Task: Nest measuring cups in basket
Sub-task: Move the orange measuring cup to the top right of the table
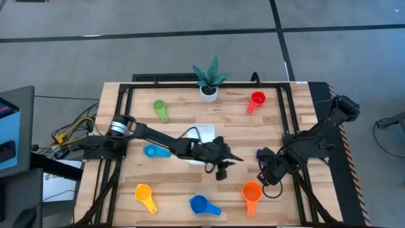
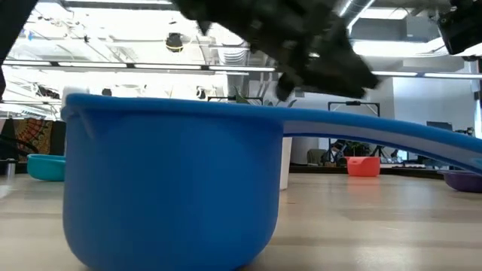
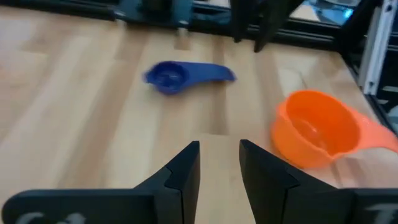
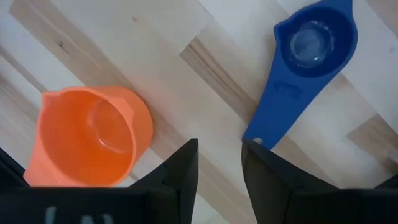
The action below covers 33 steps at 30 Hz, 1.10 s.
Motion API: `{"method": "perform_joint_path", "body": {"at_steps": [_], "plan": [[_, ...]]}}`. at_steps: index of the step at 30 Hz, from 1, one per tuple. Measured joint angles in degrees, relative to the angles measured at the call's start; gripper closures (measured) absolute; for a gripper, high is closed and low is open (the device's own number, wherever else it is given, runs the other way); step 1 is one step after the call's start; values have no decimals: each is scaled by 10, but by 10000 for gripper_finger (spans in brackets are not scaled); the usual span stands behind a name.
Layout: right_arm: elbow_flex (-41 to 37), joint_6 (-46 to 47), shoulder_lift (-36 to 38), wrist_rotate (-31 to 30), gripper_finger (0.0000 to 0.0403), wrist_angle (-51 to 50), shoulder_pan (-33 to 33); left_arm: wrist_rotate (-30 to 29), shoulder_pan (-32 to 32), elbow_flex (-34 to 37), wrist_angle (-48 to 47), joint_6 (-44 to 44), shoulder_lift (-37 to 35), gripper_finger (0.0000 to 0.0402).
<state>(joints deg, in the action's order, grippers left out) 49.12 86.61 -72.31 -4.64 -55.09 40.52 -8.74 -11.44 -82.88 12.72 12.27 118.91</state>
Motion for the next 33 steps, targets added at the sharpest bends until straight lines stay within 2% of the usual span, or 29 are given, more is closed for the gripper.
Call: {"method": "perform_joint_path", "body": {"at_steps": [5, 9, 16, 19, 23, 26, 33], "plan": [[0, 3, 0, 0, 277, -9, 12, 57, -2, -95, -63, 12, 60, 301], [0, 4, 0, -2, 286, -27, 20, 68, -11, -153, -94, 24, 94, 301], [0, 4, 0, -24, 280, -75, 22, 115, -30, -235, -102, 37, 156, 301], [0, 5, 0, -24, 270, -78, 22, 119, -32, -270, -135, 40, 174, 300], [0, 9, 0, -24, 250, -77, 21, 114, -32, -283, -143, 48, 183, 284], [0, 22, 0, -25, 231, -77, 21, 97, -31, -285, -111, 55, 190, 259], [0, 69, 0, -25, 196, -77, 21, 96, -31, -283, -101, 78, 213, 202]]}}
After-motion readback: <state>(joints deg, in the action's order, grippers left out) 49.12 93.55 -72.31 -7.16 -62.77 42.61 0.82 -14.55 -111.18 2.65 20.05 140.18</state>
